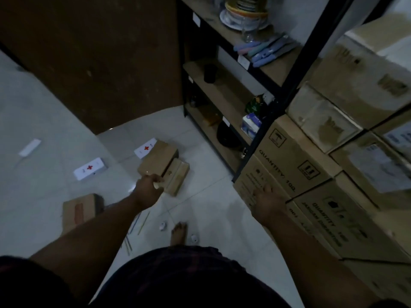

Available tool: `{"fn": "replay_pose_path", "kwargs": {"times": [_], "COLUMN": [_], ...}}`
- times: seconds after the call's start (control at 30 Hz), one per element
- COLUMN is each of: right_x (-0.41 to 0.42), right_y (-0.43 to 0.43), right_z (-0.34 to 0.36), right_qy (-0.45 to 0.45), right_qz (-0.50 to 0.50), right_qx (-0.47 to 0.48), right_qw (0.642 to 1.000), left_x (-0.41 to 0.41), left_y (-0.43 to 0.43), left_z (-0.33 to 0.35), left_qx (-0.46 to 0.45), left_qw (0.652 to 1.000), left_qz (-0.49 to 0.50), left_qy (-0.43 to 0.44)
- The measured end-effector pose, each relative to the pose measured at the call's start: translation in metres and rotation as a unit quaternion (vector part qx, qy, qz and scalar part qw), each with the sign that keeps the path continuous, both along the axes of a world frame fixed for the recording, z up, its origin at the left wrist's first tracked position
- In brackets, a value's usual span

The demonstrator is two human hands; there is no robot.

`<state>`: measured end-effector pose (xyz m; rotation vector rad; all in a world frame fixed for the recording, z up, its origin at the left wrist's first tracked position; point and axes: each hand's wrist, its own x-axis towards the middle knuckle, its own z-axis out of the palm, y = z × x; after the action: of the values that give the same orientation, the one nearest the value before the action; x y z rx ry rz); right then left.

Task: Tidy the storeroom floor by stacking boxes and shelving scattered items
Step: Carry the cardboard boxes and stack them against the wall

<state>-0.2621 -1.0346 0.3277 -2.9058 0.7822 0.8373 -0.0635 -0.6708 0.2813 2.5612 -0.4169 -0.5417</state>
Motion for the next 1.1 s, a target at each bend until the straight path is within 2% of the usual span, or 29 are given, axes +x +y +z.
{"fn": "replay_pose_path", "kwargs": {"times": [0.27,0.5,0.73,1.1], "right_x": [-0.033,-0.001,0.058,0.196], "right_y": [0.024,0.055,0.096,0.196], "right_z": [-0.029,-0.028,-0.032,-0.048], "right_qy": [-0.03,-0.077,-0.127,-0.135], "right_qz": [0.02,0.033,0.005,-0.072], "right_qx": [0.073,0.123,0.163,0.197], "right_qw": [0.997,0.989,0.978,0.968], "left_x": [-0.085,-0.086,-0.04,0.116], "left_y": [0.051,0.101,0.131,0.201], "left_z": [0.011,0.018,0.013,-0.009], "left_qx": [-0.004,0.024,0.013,0.006], "left_qw": [0.999,0.996,0.997,0.996], "left_qz": [0.041,0.087,0.076,0.081], "left_qy": [-0.013,0.007,0.023,0.042]}}
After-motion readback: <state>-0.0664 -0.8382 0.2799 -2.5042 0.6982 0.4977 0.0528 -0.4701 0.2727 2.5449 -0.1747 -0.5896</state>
